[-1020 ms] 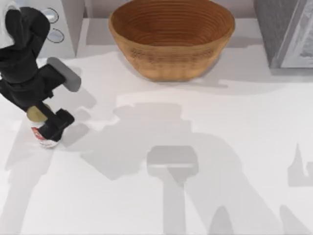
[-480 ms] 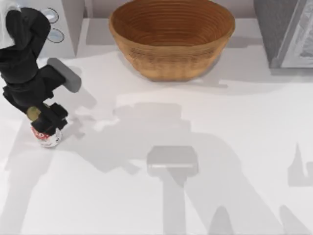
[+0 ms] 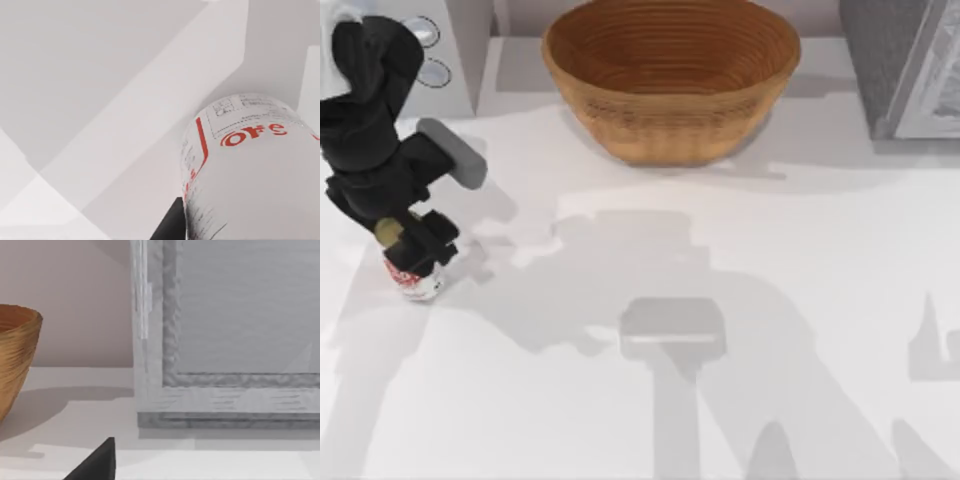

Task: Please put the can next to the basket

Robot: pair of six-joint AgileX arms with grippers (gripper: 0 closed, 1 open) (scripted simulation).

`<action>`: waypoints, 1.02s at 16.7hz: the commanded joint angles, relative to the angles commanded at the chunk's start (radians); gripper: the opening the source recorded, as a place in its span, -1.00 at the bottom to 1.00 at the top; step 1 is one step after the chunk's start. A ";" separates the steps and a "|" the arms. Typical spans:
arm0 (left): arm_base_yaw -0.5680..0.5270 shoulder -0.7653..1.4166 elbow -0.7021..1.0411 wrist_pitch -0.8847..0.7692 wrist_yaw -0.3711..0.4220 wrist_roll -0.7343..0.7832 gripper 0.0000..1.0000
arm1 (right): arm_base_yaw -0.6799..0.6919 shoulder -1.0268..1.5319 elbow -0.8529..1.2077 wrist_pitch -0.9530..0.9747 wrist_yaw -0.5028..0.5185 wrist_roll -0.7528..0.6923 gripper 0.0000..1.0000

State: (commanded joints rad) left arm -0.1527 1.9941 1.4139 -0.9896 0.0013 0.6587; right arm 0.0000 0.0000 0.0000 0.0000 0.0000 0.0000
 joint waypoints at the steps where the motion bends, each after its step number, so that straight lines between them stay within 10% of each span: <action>1: 0.000 0.000 0.000 0.000 0.000 0.000 -1.00 | 0.000 0.000 0.000 0.000 0.000 0.000 1.00; 9: -0.028 0.013 0.024 -0.013 0.001 -0.067 -1.00 | 0.000 0.000 0.000 0.000 0.000 0.000 1.00; 17: -0.209 0.095 0.158 -0.094 0.001 -0.616 -1.00 | 0.000 0.000 0.000 0.000 0.000 0.000 1.00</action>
State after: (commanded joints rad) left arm -0.3612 2.0891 1.5715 -1.0836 0.0026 0.0423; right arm 0.0000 0.0000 0.0000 0.0000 0.0000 0.0000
